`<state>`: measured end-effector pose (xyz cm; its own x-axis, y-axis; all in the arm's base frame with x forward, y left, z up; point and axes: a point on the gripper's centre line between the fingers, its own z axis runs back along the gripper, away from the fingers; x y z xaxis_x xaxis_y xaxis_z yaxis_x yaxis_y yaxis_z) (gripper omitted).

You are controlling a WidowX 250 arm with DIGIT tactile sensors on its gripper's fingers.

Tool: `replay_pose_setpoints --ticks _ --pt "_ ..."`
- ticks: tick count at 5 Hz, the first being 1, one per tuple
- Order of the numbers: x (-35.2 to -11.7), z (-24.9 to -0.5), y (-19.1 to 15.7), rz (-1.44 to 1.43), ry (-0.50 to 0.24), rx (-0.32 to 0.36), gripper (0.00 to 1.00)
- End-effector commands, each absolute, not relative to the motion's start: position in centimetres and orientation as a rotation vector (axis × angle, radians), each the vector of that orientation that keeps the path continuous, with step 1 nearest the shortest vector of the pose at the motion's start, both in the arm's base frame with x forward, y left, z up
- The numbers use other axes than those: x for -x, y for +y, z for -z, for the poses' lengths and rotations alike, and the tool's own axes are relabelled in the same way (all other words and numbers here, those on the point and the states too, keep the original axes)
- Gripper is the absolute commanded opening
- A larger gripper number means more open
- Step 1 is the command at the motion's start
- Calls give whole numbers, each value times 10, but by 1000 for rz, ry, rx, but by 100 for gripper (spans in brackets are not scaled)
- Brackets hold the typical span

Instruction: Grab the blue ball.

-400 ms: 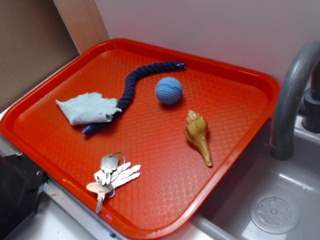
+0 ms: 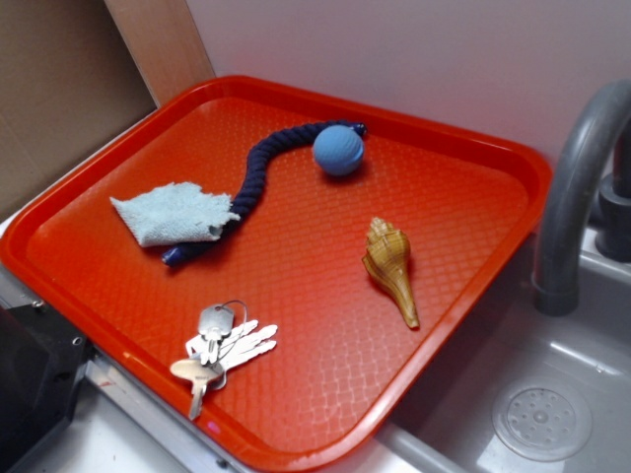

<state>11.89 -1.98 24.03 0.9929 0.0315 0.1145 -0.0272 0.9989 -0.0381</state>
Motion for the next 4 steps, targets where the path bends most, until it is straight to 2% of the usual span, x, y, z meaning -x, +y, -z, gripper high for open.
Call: replay_pose_setpoints --ticks 1,2,3,4 --pt "-219 -171 -66 -315 -119 122 100" --pt "-268 -136 -75 -268 -124 148 100" --pt "-303 -118 -80 -32 -188 55 100" --pt "-333 -111 -78 83 -192 22 100"
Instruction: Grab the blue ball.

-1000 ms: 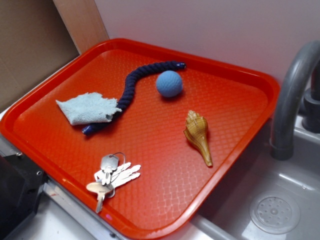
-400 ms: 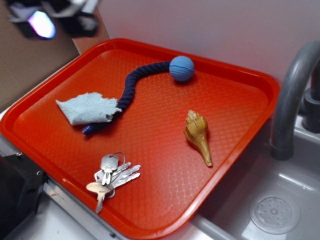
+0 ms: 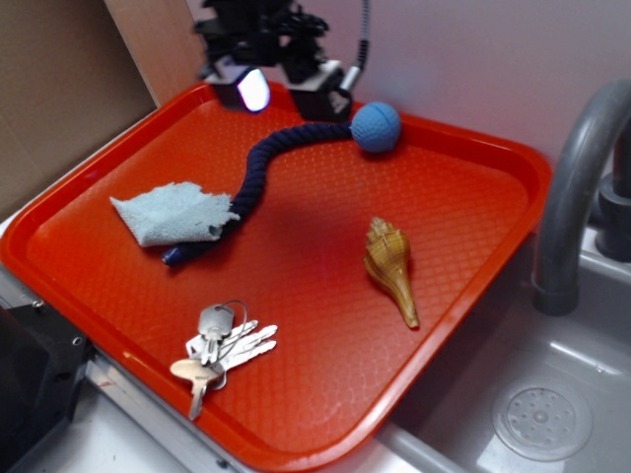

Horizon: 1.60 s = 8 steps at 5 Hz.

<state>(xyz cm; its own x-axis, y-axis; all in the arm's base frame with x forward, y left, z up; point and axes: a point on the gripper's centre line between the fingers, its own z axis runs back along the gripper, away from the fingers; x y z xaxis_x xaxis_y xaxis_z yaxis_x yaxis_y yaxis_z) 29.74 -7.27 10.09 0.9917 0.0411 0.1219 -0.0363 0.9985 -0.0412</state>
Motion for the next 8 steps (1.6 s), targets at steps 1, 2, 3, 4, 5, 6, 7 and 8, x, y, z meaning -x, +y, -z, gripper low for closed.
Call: replay_pose_setpoints --ticks 1,2,3,4,5,6,7,8 --pt "-350 -101 -81 116 -184 36 100" --pt "-360 -78 -91 208 -178 5 100" --pt "-360 -78 -91 208 -178 5 100" --pt "-360 -78 -91 208 -178 5 100" --pt "-360 -78 -91 208 -178 5 100" --pt "-370 -62 -89 251 -200 -30 100" --pt "-379 -54 -93 251 -233 6 0" --pt "-380 -53 -90 249 -234 -8 0"
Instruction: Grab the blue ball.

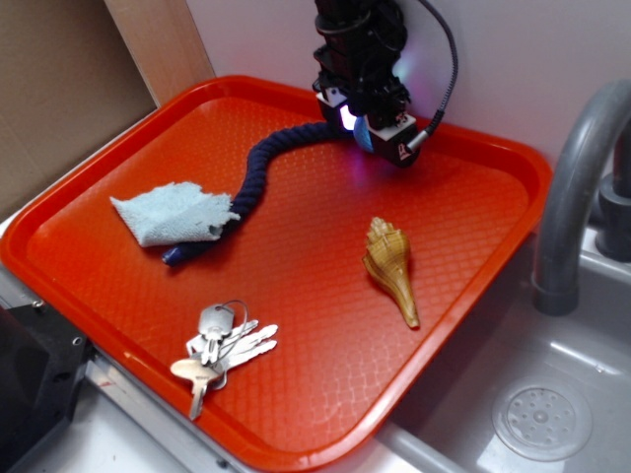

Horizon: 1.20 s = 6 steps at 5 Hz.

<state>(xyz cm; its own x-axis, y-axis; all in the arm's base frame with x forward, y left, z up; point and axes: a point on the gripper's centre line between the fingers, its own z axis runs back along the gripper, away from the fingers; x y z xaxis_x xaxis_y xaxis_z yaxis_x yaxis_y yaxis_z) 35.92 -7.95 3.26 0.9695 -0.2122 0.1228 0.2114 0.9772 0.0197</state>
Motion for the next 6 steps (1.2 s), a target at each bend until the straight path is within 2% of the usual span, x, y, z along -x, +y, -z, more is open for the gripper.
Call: replay_pose_setpoints --ticks 1,2,3,4,5,6 --pt "-357 -78 -91 219 -246 9 0" --pt "-308 -124 -94 223 -222 59 0" --pt "-263 -164 -91 191 -167 116 0" --pt "-234 -196 -84 177 -116 137 0" --pt "-225 -213 -83 178 -105 118 0" --pt "-225 -213 -83 182 -100 113 0"
